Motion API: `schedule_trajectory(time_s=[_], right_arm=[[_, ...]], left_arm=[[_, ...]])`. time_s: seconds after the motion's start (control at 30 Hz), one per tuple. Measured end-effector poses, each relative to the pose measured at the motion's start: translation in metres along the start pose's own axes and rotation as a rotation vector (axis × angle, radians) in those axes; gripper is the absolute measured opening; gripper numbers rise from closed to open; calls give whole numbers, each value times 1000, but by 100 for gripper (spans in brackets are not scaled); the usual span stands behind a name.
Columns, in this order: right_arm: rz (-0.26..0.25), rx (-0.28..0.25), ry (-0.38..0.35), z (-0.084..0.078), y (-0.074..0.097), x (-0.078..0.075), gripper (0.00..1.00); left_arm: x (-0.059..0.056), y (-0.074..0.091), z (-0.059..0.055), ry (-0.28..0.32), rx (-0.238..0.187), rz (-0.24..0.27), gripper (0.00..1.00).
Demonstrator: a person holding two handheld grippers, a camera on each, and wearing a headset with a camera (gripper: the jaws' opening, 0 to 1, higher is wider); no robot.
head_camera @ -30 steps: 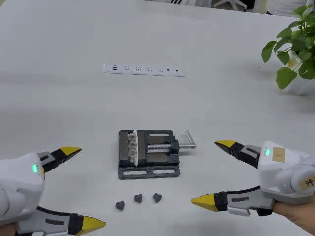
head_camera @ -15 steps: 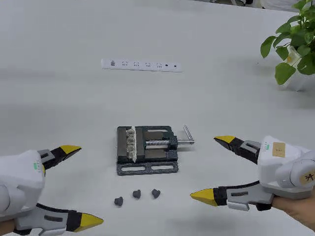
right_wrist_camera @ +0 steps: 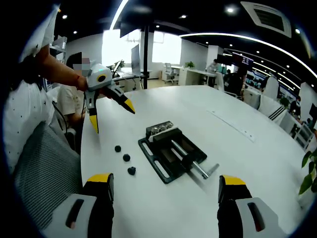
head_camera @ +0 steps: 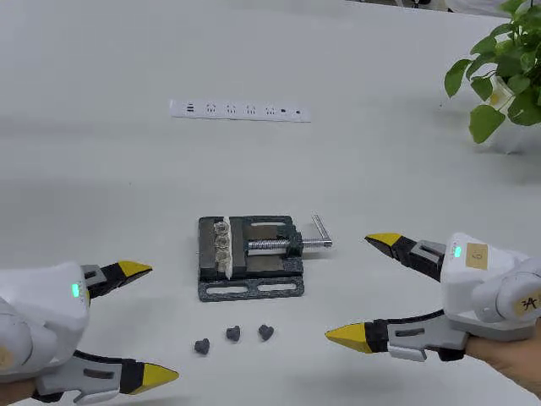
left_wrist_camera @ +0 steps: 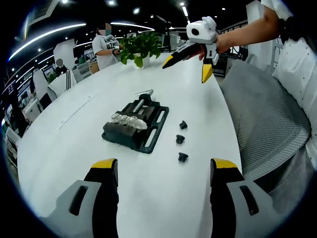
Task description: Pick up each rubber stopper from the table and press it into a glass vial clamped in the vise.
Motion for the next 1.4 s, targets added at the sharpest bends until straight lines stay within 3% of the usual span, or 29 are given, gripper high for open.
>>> schedule_trajectory(time_s=[0.5, 0.87, 1.4], right_arm=[[-3, 1, -5, -2, 0, -2, 84], [-2, 7, -10, -5, 1, -1, 83], [-3, 10, -20, -7, 3, 0, 81]], left_arm=[[-9, -18, -4, -26, 53, -65, 54], [-24, -36, -15, -71, 128, -144, 34], [-27, -52, -19, -111, 162, -176, 18]])
Point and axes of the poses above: the centre of the closed fingertips' face, and the gripper's own axes: y roughly backward along the fingers, x roughly to its left, z roughly out of its top, the point moved 1 cm from there along y, roughly backward along the fingers, and after that the axes turned 7 degrees about -z, right-handed, at the moved point
